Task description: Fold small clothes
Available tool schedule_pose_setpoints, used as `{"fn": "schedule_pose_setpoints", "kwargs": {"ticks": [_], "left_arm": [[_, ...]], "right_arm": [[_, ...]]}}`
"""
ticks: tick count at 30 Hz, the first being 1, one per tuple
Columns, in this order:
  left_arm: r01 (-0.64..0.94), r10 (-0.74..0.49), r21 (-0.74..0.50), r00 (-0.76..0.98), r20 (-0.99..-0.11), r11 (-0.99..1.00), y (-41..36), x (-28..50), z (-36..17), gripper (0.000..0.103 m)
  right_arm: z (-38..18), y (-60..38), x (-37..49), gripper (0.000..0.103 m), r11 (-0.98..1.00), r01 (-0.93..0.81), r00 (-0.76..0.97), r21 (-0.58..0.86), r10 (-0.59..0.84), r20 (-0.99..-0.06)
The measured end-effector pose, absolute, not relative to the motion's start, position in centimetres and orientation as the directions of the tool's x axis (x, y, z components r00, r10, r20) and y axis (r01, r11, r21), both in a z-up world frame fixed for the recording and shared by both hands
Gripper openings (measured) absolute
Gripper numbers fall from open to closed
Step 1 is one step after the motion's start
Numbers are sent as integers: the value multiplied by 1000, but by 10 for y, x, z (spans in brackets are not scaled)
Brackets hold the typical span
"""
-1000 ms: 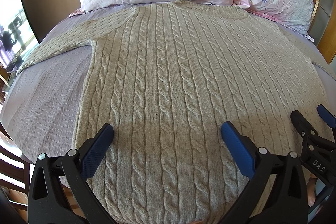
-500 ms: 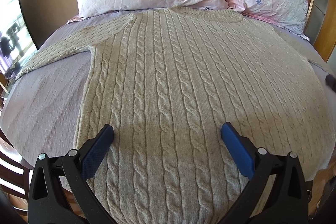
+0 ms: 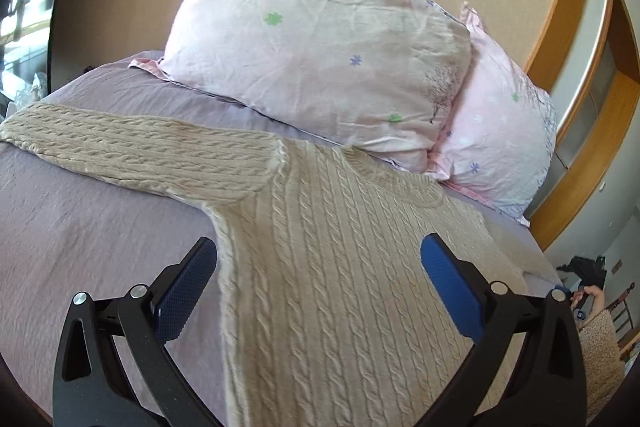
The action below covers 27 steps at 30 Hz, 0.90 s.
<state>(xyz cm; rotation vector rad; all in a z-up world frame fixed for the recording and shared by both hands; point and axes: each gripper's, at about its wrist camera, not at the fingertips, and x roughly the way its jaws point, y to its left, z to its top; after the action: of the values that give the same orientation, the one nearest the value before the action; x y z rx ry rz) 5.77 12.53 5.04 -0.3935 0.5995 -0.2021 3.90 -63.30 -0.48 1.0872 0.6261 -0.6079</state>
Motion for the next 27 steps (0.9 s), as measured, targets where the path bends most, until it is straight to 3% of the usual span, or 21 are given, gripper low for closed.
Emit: {"fn": "schedule_pose_setpoints", "kwargs": {"ticks": [2, 4, 7, 10, 14, 16, 18, 20, 22, 23, 25, 27], "left_arm": [[-8, -242, -430, 818, -522, 903, 149, 60, 49, 102], [-94, -176, -421, 810, -559, 902, 171, 66, 46, 102], [-175, -124, -440, 812, -570, 881, 206, 65, 40, 102], [-197, -113, -461, 819, -563, 865, 235, 64, 38, 102], [-297, -23, -450, 815, -579, 842, 266, 69, 36, 102], [-334, -29, -524, 823, -567, 783, 285, 70, 31, 102], [-364, -40, -600, 832, -553, 712, 301, 72, 24, 102], [-410, -41, -628, 816, -576, 661, 315, 78, 18, 102], [-444, -33, -641, 806, -590, 627, 327, 84, 13, 98], [-460, -25, -641, 801, -598, 614, 333, 86, 11, 96], [-489, -21, -649, 789, -614, 583, 348, 92, 7, 89], [-502, -23, -679, 795, -606, 535, 365, 96, 2, 82]], "right_arm": [[-9, -636, 44, 37, 337, 733, 663, 590, -162, -731], [-16, -640, 50, 10, 332, 743, 654, 581, -176, -736], [3, -627, 64, 7, 392, 759, 631, 520, -247, -735], [59, -559, 82, 6, 630, 636, 728, 446, -300, -616], [113, -420, 114, 6, 863, 277, 877, 422, -47, -478], [120, -342, 128, 6, 911, 67, 879, 408, 140, -455], [107, -259, 141, 7, 909, -146, 802, 390, 340, -492], [79, -188, 147, 13, 865, -311, 643, 394, 496, -583], [62, -153, 143, 36, 852, -356, 561, 384, 524, -641], [62, -151, 136, 41, 854, -362, 577, 373, 520, -630], [71, -163, 118, 68, 876, -344, 656, 338, 482, -581], [85, -188, 101, 78, 892, -307, 716, 332, 447, -537]]}}
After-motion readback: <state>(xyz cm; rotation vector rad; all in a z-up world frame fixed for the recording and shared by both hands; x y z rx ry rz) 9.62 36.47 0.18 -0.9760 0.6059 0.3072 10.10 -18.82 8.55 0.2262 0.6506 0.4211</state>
